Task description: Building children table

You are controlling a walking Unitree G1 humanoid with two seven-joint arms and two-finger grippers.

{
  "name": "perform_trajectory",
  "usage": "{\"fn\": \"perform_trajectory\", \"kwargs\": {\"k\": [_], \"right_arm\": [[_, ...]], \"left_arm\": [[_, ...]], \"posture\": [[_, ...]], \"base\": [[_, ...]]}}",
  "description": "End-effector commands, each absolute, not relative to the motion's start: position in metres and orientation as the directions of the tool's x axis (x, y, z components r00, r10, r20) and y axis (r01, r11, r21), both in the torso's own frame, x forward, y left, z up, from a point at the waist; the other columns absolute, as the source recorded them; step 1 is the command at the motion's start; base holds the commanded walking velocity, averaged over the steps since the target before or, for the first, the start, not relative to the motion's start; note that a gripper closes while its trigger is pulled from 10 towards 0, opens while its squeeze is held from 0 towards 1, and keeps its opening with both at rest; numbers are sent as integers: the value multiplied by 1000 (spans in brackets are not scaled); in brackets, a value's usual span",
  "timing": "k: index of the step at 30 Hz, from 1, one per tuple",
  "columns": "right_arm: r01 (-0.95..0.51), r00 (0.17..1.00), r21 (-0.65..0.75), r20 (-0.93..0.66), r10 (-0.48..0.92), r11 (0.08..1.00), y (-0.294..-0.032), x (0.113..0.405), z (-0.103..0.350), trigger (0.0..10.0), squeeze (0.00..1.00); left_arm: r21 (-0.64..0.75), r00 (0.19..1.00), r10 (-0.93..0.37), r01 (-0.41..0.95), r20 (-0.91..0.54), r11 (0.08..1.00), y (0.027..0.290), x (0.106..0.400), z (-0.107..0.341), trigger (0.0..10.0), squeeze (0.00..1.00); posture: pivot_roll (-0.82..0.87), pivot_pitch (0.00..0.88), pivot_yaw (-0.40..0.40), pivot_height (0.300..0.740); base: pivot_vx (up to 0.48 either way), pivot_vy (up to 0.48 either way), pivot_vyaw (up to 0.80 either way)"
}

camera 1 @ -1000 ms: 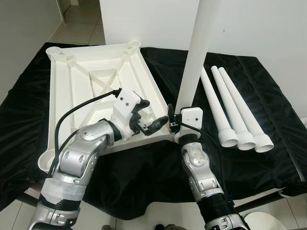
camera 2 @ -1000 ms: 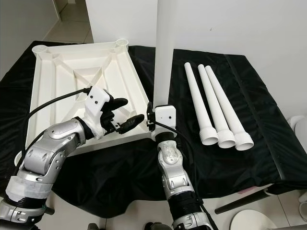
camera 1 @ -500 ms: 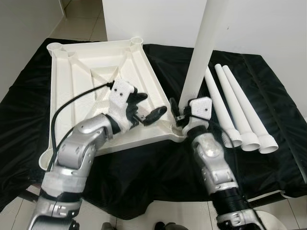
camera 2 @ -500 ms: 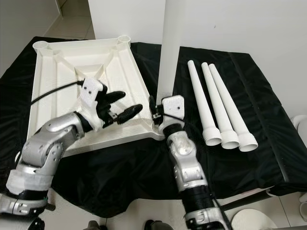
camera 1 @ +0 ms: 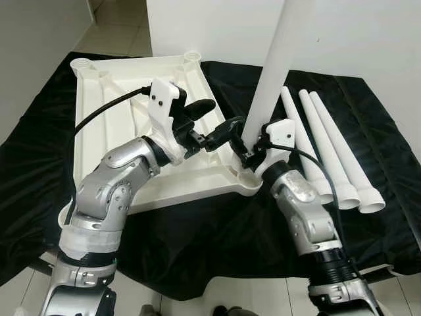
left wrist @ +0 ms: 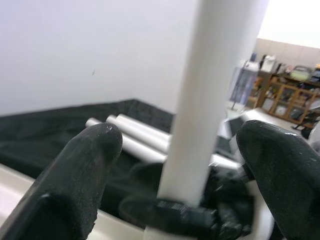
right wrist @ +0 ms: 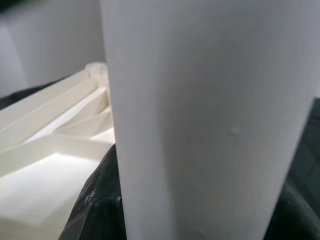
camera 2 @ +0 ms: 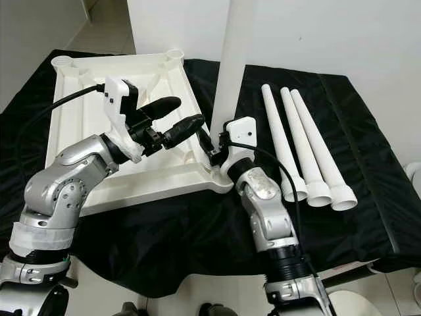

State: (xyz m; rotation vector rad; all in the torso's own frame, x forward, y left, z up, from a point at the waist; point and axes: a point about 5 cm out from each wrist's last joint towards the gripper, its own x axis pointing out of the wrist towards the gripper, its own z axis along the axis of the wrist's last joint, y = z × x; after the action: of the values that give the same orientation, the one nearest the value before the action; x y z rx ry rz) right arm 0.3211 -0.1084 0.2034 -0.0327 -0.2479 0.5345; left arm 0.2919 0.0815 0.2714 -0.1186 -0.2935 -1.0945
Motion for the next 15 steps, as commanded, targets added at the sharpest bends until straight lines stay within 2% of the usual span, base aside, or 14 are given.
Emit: {"fn": "perform_trajectory", "kwargs": {"k": [1,6,15], "right_arm": [[-540,809,-119,199,553,833,-110,321,209,10000,0],[-570,795,-150,149,588,808,-112,321,207,10000,0],[-711,669,-261,34,743,653,-107,305,203,10000,0]], "left_arm": [[117,245,-925,950,292,289,70,279,280,10000,0],[142,225,-929,951,293,275,66,279,283,10000,0],[153,264,-926,938,269,311,58,291,286,10000,0]], "posture": [[14,77,-42,740],[18,66,-43,740],[14,57,-38,740]], "base": [[0,0,0],[0,0,0],[0,0,0]]}}
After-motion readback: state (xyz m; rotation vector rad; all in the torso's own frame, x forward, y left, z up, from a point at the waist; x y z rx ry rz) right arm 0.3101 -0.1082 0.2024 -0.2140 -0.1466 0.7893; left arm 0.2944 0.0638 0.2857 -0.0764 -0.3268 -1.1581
